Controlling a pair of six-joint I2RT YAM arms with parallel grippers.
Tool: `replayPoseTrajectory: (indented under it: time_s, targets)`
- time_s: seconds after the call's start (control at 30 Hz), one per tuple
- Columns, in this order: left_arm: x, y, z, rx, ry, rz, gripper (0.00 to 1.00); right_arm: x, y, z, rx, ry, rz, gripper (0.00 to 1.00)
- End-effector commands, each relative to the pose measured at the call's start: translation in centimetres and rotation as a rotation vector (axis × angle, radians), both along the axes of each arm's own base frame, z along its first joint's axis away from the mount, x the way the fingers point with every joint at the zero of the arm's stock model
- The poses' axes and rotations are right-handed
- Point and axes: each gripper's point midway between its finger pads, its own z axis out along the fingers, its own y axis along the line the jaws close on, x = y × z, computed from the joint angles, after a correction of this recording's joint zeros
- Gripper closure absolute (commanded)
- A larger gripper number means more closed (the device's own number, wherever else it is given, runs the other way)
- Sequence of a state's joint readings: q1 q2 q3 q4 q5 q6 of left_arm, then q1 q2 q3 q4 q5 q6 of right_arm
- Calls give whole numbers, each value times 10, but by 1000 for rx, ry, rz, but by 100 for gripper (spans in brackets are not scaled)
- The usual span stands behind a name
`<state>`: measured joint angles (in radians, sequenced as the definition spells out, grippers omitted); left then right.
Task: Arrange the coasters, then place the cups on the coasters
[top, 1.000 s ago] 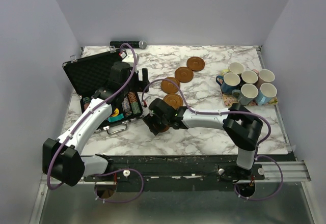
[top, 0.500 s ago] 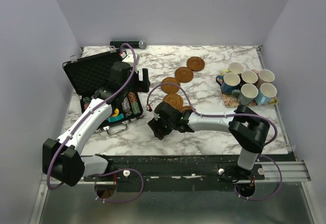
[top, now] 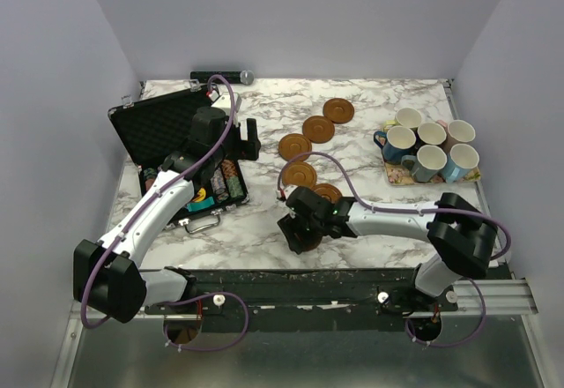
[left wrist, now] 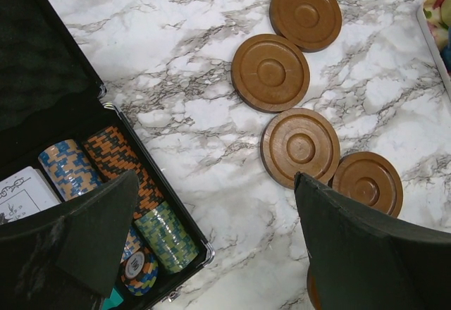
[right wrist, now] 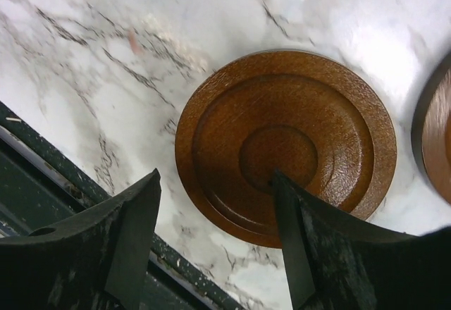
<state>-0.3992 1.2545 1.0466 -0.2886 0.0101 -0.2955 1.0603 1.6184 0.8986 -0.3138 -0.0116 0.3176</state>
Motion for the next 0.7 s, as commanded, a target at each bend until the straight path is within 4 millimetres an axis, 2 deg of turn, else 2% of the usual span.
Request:
replayPoseTrajectory:
  time_s: [0.0,0.23,0.3,0.53,0.67]
  targets:
    - [-4,-4,8,-29,-15,-17,1,-34,-72,-31,-244,121,-126,28]
    - [-5,-5,10,-36,-17,-24,1,-47,-108,-34,-313,136,-253,28]
    - [-5,-6,10,-37,-17,-27,1,-50,-112,-34,-309,149,-286,28]
    - [-6,-6,10,-41,-15,-30,1,-49,-146,-38,-402,128,-484,25]
    - [-7,-7,11,-44,-20,-35,1,-43,-158,-33,-418,95,-572,23]
